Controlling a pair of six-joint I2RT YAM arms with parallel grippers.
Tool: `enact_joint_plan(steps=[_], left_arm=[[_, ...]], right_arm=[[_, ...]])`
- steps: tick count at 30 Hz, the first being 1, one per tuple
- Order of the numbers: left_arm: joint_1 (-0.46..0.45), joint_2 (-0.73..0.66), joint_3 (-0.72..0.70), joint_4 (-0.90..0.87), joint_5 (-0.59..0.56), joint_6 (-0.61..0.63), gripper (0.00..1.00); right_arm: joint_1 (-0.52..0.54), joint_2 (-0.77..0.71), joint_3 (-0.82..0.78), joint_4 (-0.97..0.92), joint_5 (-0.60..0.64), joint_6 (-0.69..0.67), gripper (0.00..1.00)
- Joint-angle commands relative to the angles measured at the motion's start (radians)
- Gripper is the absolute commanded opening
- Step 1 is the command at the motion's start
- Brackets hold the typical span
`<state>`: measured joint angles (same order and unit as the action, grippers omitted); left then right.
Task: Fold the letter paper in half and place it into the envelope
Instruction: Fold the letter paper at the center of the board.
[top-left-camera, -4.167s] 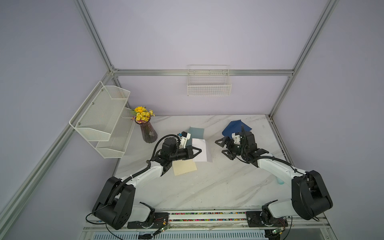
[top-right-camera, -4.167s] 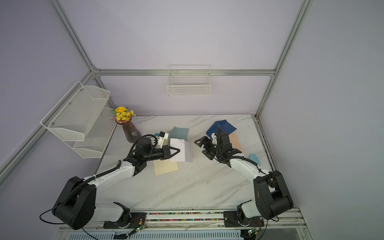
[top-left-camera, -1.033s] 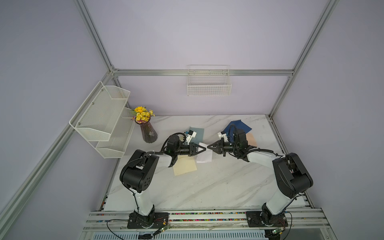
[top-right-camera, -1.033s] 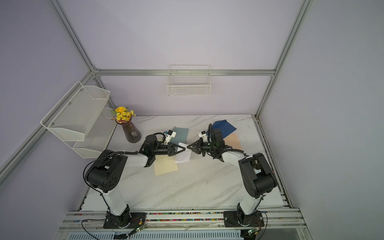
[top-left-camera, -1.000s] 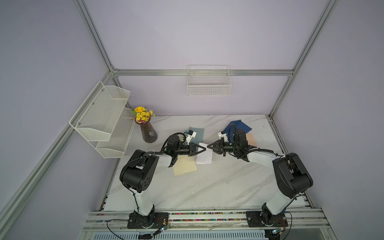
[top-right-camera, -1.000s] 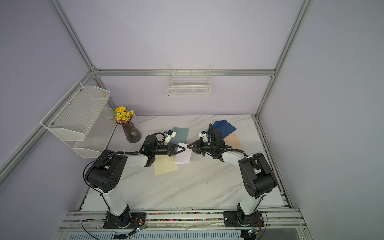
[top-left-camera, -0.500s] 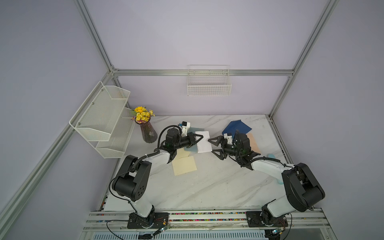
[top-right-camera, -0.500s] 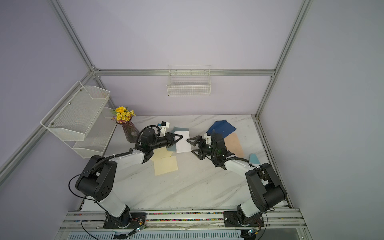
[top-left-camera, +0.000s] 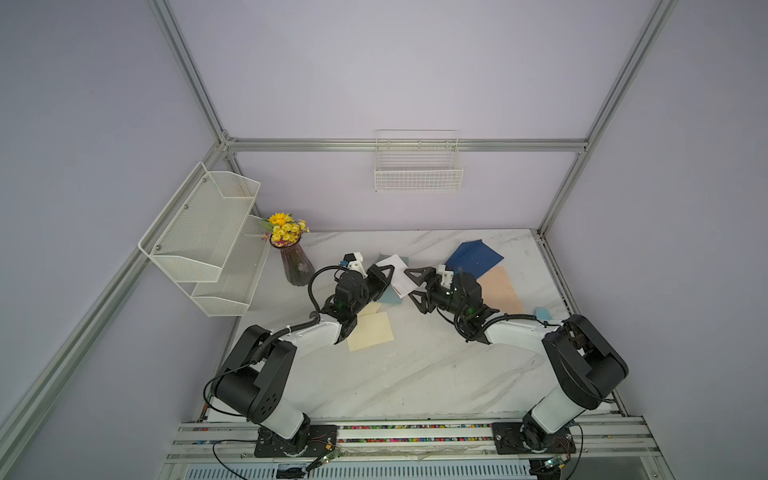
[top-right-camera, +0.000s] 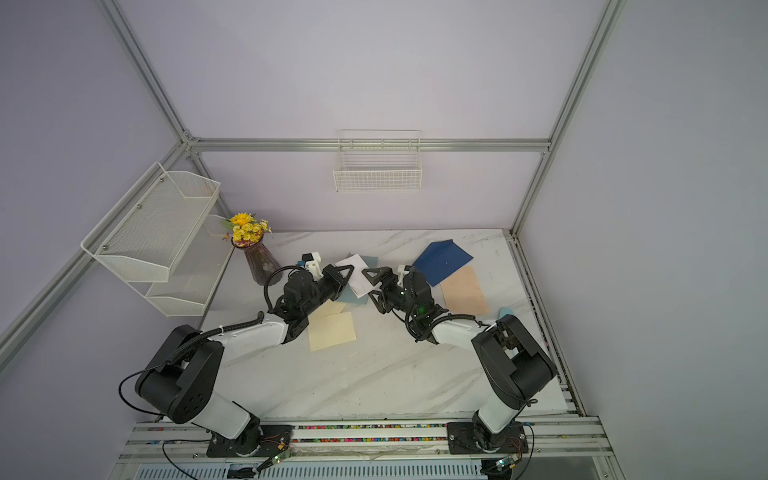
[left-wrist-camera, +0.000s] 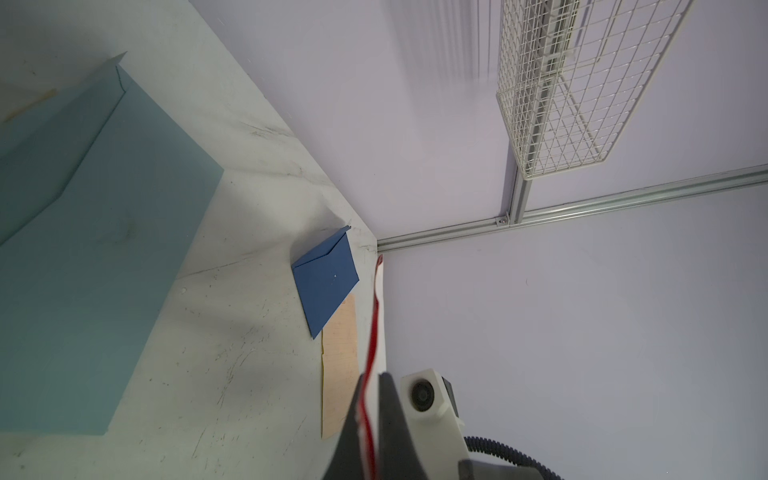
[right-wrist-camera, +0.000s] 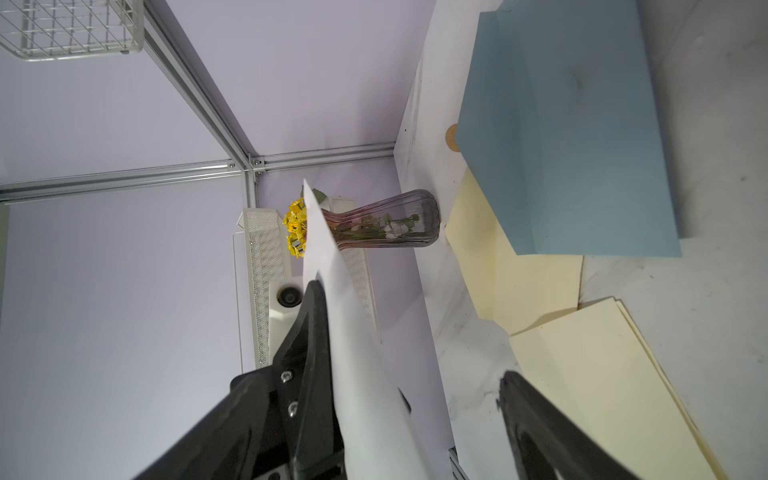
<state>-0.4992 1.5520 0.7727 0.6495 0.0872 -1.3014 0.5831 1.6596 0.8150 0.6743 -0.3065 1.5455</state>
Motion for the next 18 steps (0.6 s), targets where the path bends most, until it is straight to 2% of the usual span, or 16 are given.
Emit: enact_joint_plan(steps=[1,4,6,7,9,11,12,15,18], left_arm=[[-0.019,-0.043,-0.013,0.088,-0.12,-0.03,0.0],[-0.025,-0.054,-0.037,0.1,-0.109,-0.034,0.0],[-0.029,-0.056,-0.048,0.12,-0.08,-0.034,0.03],[-0.027,-0.055,-0.052,0.132,-0.061,-0.032,0.15],[-0.022,-0.06,-0.063,0.151,-0.011,-0.018,0.54],[-0.014,-0.071,-0.075,0.145,0.038,0.007,0.79],[-0.006,-0.075,-0.08,0.142,0.071,0.027,0.86],[0.03,-0.073,-0.092,0.16,0.205,0.094,0.93],[0.08,-0.034,-0.089,0.217,0.384,0.144,0.93]], right_arm=[[0.026,0.019,0.028,0.078,0.063,0.05,0.81],[0.027,0.02,0.032,0.067,0.07,0.04,0.6],[0.027,0.014,0.029,0.061,0.069,0.035,0.39],[0.026,0.007,0.027,0.052,0.064,0.033,0.3],[0.023,-0.011,0.022,0.025,0.045,0.024,0.13],[0.015,-0.03,0.023,-0.016,0.011,0.001,0.03],[0.01,-0.04,0.027,-0.042,-0.014,-0.015,0.0],[-0.002,-0.059,0.029,-0.082,-0.102,-0.051,0.0],[-0.009,-0.067,0.041,-0.094,-0.211,-0.082,0.0]])
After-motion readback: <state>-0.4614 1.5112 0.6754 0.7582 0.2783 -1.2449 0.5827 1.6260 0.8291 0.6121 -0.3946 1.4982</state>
